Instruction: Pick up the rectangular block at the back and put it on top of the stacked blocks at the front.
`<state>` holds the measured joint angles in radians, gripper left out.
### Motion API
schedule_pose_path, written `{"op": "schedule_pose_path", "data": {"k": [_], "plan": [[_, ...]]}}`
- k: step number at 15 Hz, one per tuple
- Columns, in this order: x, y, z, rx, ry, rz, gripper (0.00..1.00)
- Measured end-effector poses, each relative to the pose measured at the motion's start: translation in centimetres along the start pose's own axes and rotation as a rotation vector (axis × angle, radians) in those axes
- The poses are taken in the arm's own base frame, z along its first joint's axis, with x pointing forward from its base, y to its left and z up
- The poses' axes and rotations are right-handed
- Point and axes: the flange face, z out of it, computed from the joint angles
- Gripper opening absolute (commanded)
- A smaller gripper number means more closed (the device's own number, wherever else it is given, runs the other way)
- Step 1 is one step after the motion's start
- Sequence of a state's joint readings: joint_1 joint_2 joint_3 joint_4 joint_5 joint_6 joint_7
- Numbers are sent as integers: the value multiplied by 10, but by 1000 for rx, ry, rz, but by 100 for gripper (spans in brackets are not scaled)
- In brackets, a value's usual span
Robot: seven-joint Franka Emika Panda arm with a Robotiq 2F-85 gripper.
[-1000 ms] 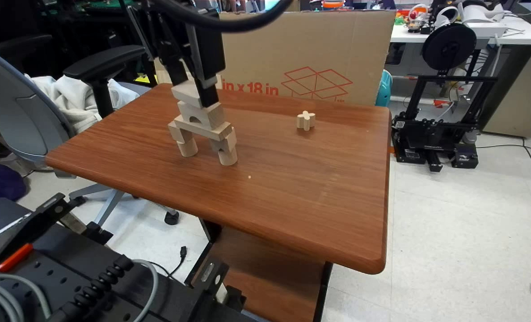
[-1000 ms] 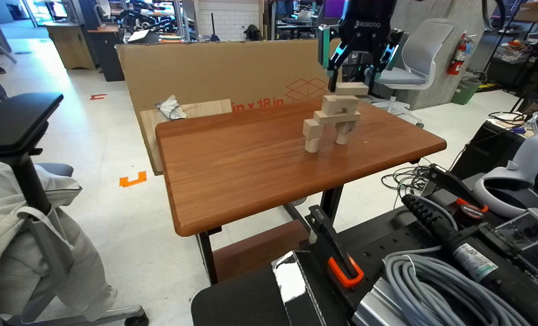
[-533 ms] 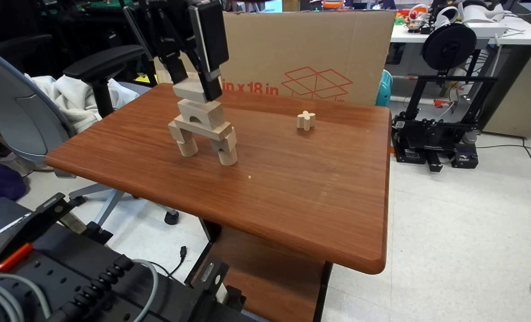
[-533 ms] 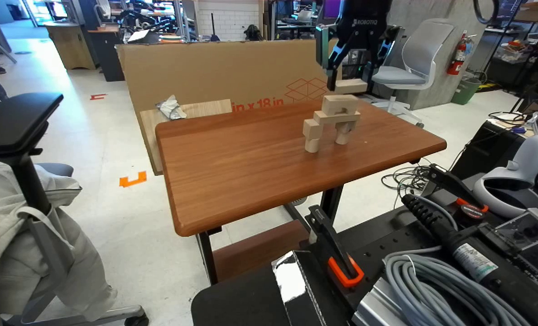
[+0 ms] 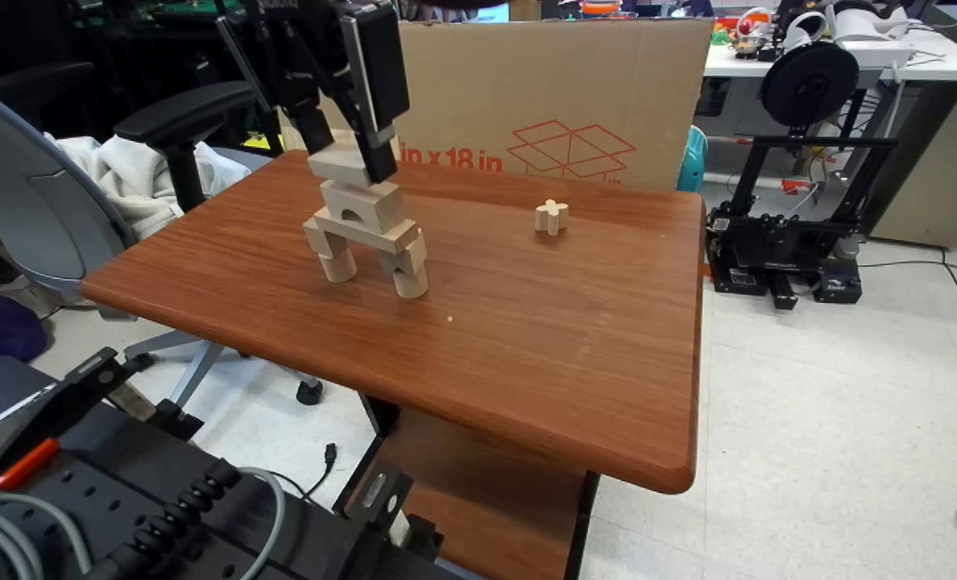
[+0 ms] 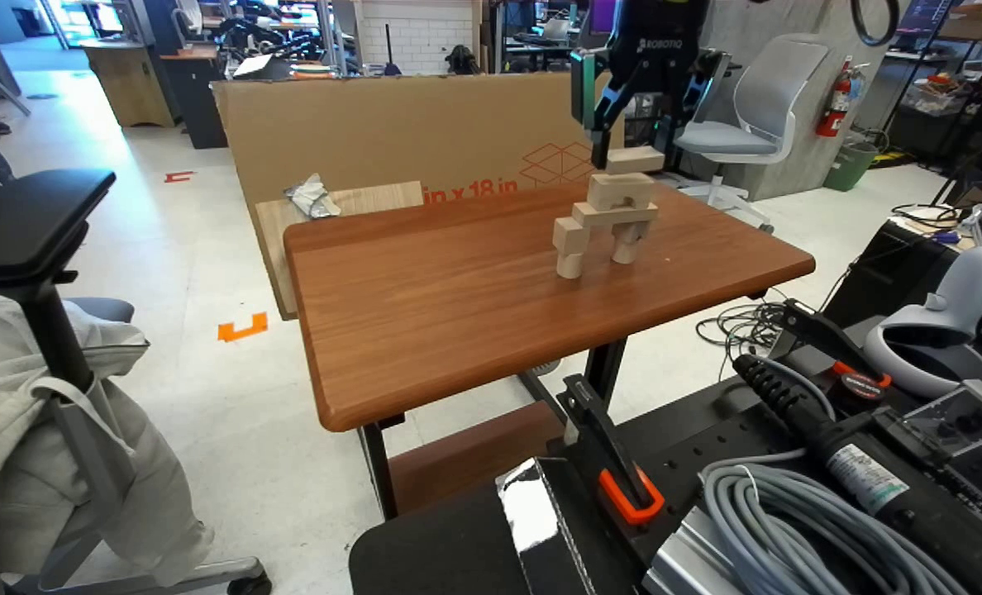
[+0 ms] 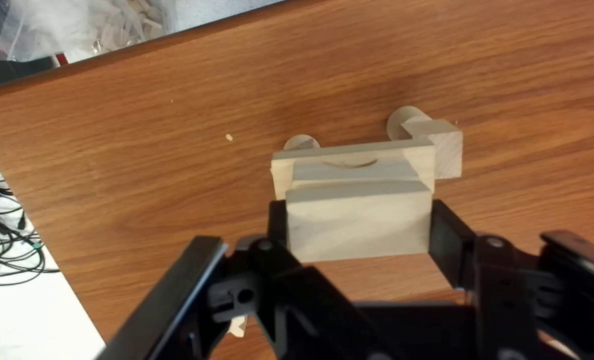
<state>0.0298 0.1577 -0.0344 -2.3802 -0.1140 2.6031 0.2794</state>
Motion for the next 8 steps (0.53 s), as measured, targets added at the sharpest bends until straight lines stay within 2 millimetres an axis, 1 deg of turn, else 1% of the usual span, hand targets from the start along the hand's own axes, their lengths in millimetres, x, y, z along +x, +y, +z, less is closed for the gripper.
{"op": "schedule_pose_path", "data": {"k": [1, 3, 4, 8], "plan": [[1, 0, 1, 1, 2, -2, 92], [1, 0, 4, 0, 0, -7, 98], [1, 0, 5, 0, -3, -11, 100], [-1, -1, 16, -5, -23, -20, 100]]}}
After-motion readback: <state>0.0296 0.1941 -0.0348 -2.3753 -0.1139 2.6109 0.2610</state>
